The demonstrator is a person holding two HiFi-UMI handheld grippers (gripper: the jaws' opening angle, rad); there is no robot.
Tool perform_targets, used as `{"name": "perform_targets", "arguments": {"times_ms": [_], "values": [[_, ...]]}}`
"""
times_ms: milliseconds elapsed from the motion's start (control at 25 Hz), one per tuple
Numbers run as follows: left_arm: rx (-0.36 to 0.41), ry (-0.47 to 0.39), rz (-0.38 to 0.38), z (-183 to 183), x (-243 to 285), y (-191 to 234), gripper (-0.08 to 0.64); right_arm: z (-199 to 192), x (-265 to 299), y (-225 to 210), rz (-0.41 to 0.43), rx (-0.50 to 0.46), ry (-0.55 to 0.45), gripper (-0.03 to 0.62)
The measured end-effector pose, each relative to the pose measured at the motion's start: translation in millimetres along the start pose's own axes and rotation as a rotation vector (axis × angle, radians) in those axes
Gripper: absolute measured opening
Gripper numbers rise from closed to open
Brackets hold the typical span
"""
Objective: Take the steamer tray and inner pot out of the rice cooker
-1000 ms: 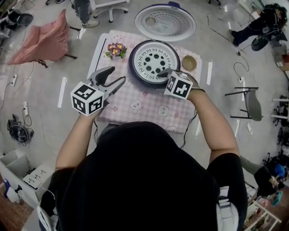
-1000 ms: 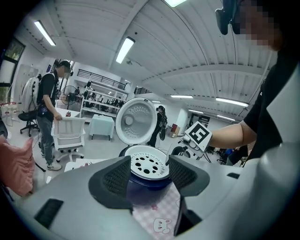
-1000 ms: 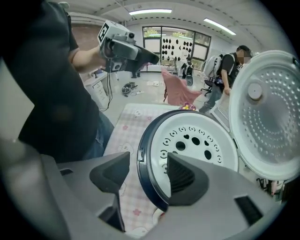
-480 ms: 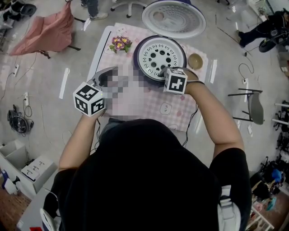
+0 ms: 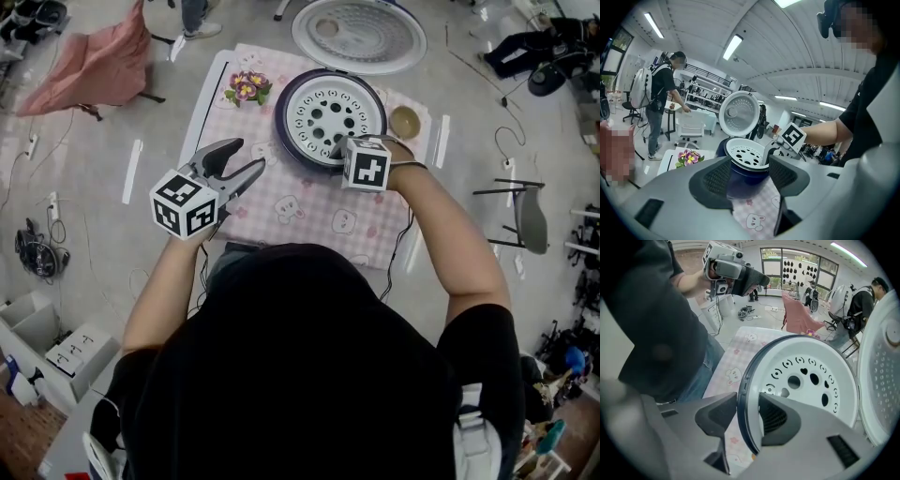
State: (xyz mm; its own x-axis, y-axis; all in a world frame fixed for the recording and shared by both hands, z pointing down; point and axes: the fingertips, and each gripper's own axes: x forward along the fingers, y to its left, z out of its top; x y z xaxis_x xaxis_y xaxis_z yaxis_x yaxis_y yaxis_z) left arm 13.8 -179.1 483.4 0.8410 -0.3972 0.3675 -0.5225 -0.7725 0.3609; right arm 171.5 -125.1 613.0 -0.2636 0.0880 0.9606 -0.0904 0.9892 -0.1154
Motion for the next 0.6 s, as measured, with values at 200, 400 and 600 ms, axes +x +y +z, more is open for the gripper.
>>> {"name": "perform_targets", "arguments": {"times_ms": [200,400,600], "values": [[0.006,0.007,-0.015,-1,3,-6,0.259,5,-18,-1,-0.029,-0.010,-0.003,0.133],[0.017,0.009,-0.026,3,4,-10,0.259,8,-32,-5,-0.086,-0.016,-0.011,0.074],[0.027,0.011,-0.038,6,5,-14,0.259,7,-39,-7,-0.133,-0.022,-0.006,0.044]]}}
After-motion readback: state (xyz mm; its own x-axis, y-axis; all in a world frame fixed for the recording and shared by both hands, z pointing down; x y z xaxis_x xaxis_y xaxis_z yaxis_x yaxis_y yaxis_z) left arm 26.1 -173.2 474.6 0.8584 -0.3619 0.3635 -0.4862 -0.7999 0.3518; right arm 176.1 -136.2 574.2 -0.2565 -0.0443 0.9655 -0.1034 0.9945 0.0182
